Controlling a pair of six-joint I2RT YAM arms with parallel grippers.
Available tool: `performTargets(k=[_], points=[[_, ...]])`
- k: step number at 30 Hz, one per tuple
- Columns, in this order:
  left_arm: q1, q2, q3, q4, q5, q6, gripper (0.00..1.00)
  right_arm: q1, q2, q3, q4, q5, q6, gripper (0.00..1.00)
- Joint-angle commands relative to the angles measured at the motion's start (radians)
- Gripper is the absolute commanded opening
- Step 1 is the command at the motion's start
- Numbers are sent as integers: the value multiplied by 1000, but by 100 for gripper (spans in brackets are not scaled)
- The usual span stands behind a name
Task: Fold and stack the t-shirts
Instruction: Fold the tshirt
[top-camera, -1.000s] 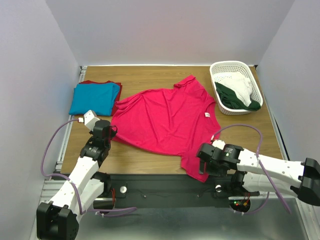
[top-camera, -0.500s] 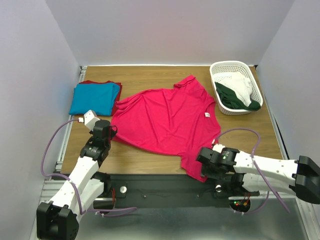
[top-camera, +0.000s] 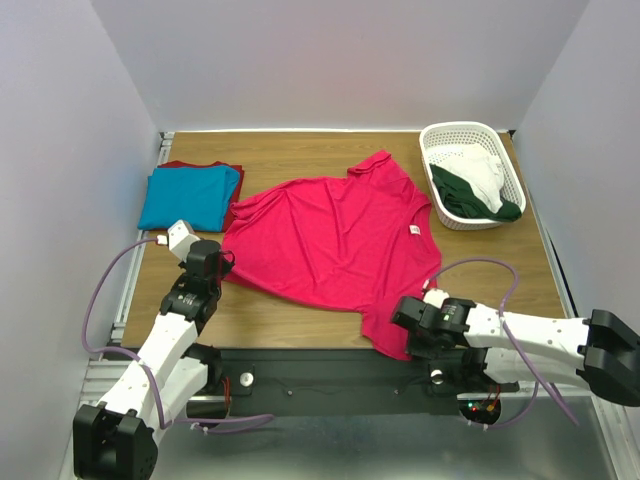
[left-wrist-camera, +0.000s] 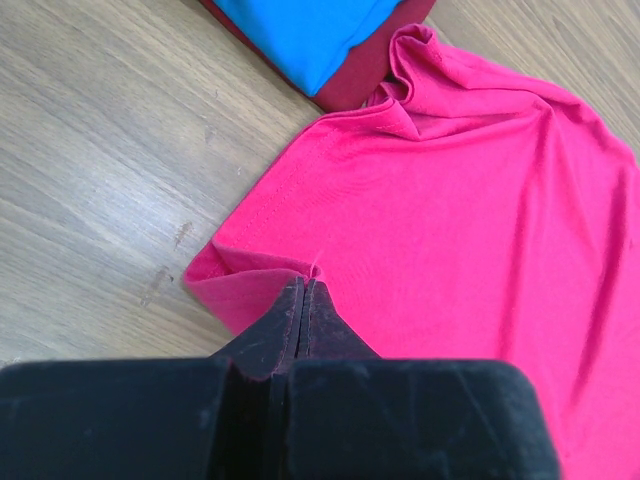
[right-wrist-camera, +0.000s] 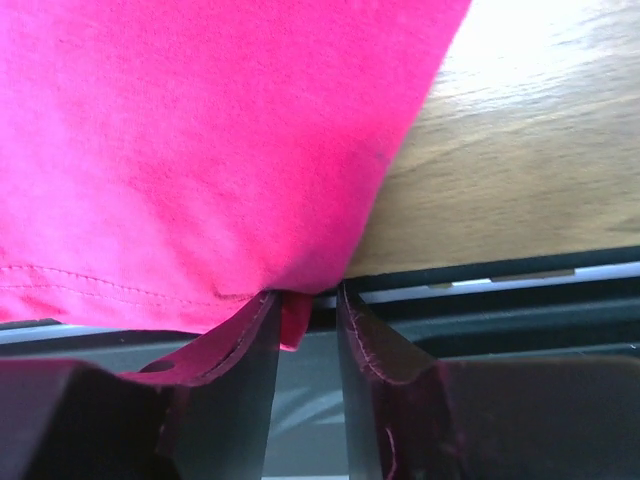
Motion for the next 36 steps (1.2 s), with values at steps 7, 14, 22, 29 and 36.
performTargets(k=[7, 14, 22, 29, 36], points=[[4, -10, 23, 17, -25, 15, 0, 12, 13, 9, 92, -1, 26, 37], [4, -18, 22, 16, -24, 15, 0, 15, 3, 9, 109, 9, 25, 3], [4, -30, 25, 11, -25, 14, 0, 15, 70, 136, 43, 76, -40, 0], [4, -64, 26, -7, -19, -3, 0, 15, 179, 321, -70, 185, -162, 0], [4, -110, 25, -47, 2, -31, 0, 61, 190, 395, -187, 217, -152, 0]])
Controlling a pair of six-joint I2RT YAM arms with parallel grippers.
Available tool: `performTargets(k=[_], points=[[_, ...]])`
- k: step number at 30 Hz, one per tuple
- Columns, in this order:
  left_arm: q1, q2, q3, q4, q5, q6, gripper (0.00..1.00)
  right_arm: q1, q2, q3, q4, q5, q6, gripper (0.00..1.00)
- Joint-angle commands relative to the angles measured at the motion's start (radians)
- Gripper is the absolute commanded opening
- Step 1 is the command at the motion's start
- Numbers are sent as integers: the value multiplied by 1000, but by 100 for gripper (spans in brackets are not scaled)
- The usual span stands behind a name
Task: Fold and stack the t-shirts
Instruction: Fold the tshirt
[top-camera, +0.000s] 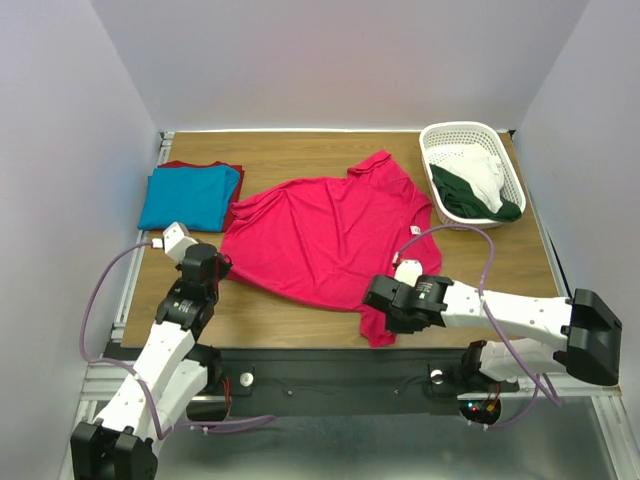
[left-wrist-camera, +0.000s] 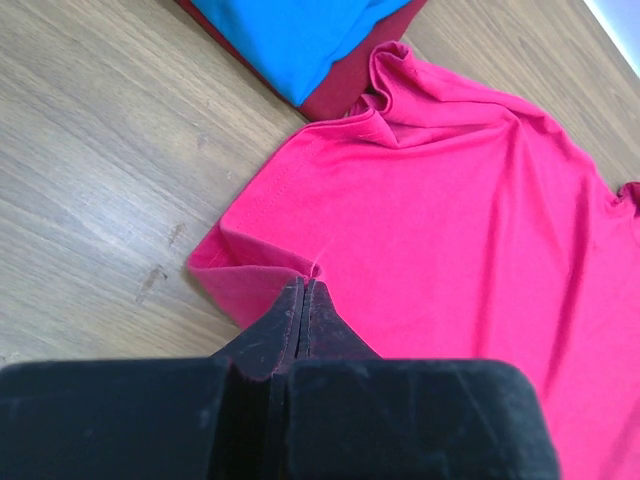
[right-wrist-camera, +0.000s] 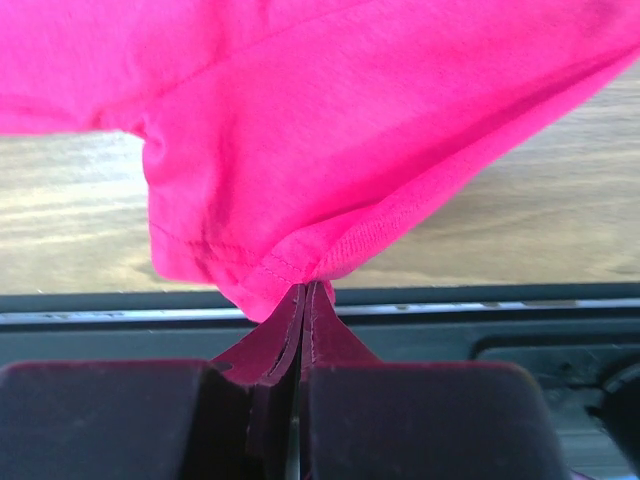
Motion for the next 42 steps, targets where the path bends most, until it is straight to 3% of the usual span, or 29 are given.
performTargets(k=[1, 13, 23, 28, 34, 42], points=[[4, -42, 25, -15, 3, -26, 0, 44, -24, 49, -117, 64, 15, 0], [-7, -163, 28, -110, 52, -109, 0, 285, 28, 130, -282, 138, 259, 0], [-93, -290, 80, -238, -29, -195, 0, 483, 87, 230, -453, 184, 473, 0], [-100, -281, 80, -233, -35, -185, 0, 491, 85, 224, -453, 239, 497, 0], [-99, -176, 88, -175, -116, -129, 0, 468, 1, 248, -449, 444, 500, 0], [-96, -14, 117, -51, -107, -76, 0, 242, 26, 299, -316, 596, 185, 1]])
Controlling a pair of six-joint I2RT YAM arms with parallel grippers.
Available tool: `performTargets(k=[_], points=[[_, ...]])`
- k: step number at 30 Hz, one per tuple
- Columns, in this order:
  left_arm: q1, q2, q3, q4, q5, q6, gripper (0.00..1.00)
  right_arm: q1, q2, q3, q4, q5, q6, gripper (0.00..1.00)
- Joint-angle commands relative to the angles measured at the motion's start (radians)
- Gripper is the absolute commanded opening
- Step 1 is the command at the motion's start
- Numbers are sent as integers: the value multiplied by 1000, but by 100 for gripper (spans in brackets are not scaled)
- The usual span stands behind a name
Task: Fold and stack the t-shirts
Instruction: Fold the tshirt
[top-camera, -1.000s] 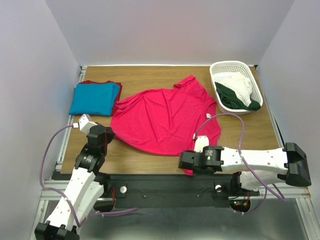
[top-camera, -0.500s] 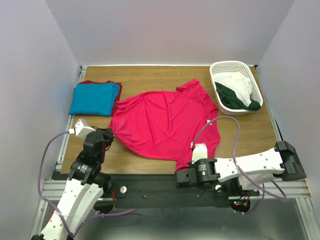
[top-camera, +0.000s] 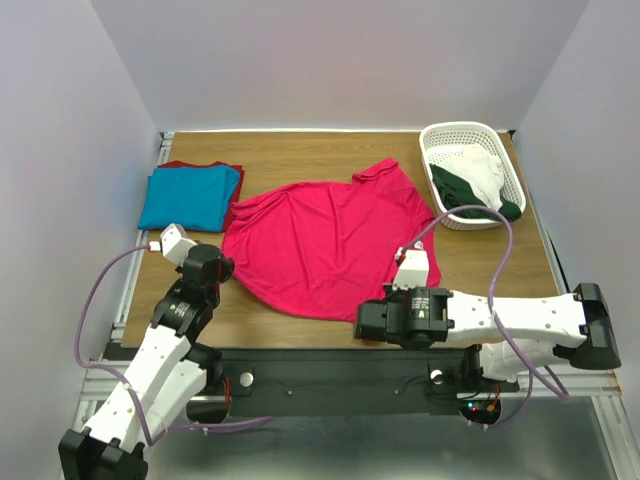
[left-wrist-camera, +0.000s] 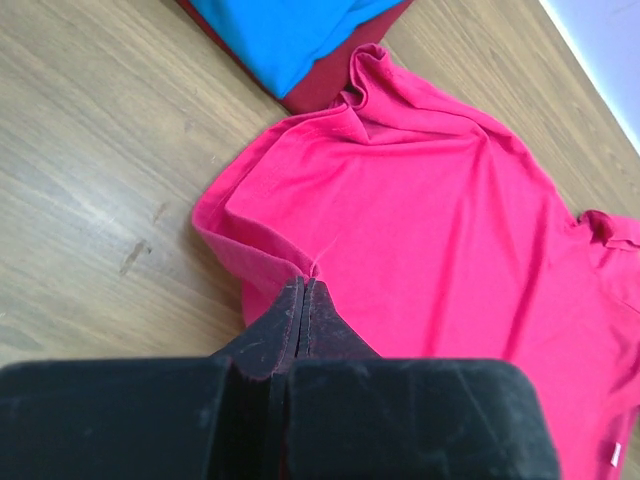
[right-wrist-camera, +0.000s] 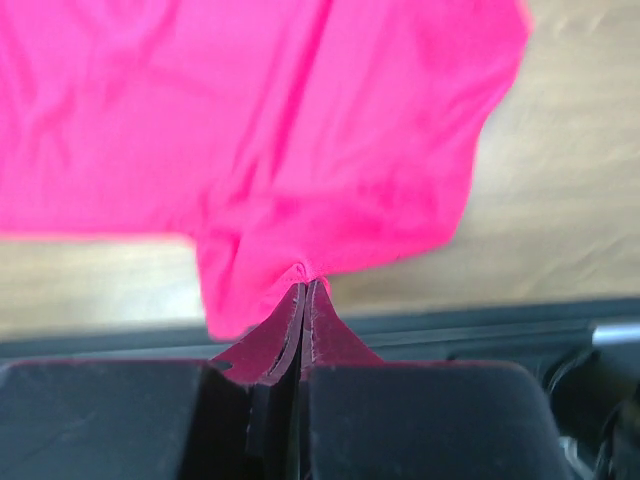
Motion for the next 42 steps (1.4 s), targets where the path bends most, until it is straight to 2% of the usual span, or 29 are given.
performTargets(k=[1, 2, 5, 7, 12, 19, 30, 42], points=[[0, 54, 56, 114, -23, 44, 0, -109, -19, 13, 109, 153, -198, 0], [1, 76, 59, 120, -20, 46, 0, -169, -31, 2, 217, 153, -318, 0], [8, 109, 71, 146, -9, 61, 0, -273, -63, -20, 389, 136, -510, 0], [23, 126, 73, 163, -6, 73, 0, -309, -47, -12, 430, 136, -592, 0], [107, 164, 74, 230, 58, 108, 0, -408, 15, 14, 542, 138, -723, 0], [190, 294, 100, 337, 130, 144, 0, -542, 76, 15, 711, 79, -899, 1], [221, 475, 212, 419, 176, 193, 0, -701, 236, 94, 872, 0, -1051, 0], [232, 617, 291, 445, 172, 234, 0, -784, 354, 190, 912, -13, -1134, 0]])
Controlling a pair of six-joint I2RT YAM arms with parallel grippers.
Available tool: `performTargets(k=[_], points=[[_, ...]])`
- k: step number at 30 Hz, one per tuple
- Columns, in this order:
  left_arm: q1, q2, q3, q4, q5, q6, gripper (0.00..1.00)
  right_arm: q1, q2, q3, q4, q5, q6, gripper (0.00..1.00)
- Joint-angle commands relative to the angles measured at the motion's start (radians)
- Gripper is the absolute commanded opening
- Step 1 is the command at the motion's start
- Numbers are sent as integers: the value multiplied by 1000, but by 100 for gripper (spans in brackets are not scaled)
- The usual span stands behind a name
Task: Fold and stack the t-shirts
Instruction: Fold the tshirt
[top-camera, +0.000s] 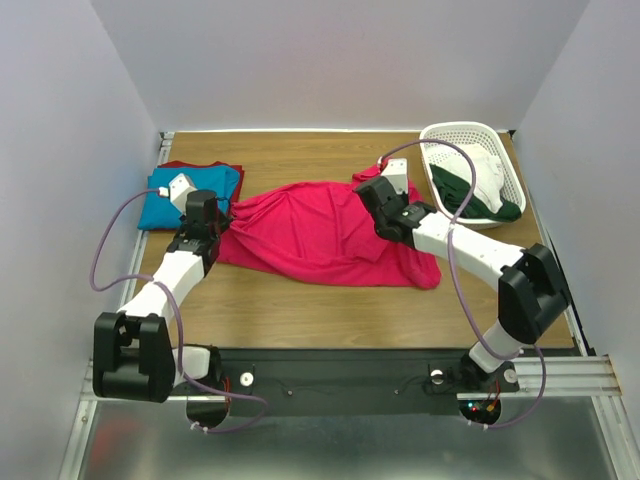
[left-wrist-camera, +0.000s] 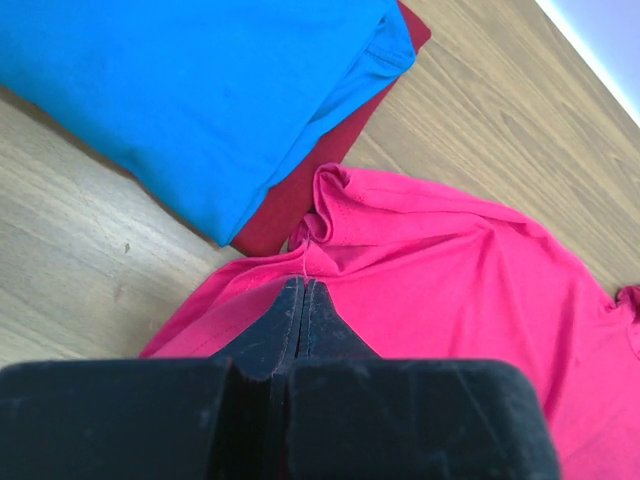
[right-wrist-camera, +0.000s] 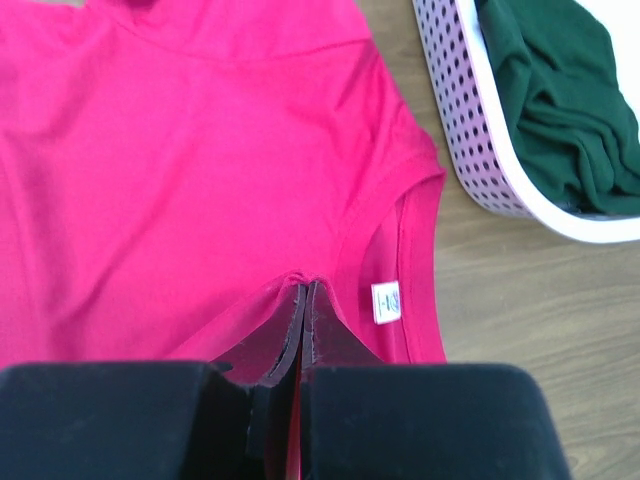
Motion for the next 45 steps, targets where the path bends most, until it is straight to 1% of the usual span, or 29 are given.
performTargets(k=[1, 14, 31, 45], points=[[10, 4, 53, 51, -16, 34, 0, -20, 13, 56, 62, 4, -40, 0], [12, 45, 71, 58, -51, 52, 0, -57, 9, 59, 67, 15, -54, 0], [13, 110, 99, 77, -56, 60, 0, -91, 1, 56, 67, 41, -61, 1], [15, 183, 134, 101, -56, 63, 0, -115, 55, 78, 68, 38, -68, 0]])
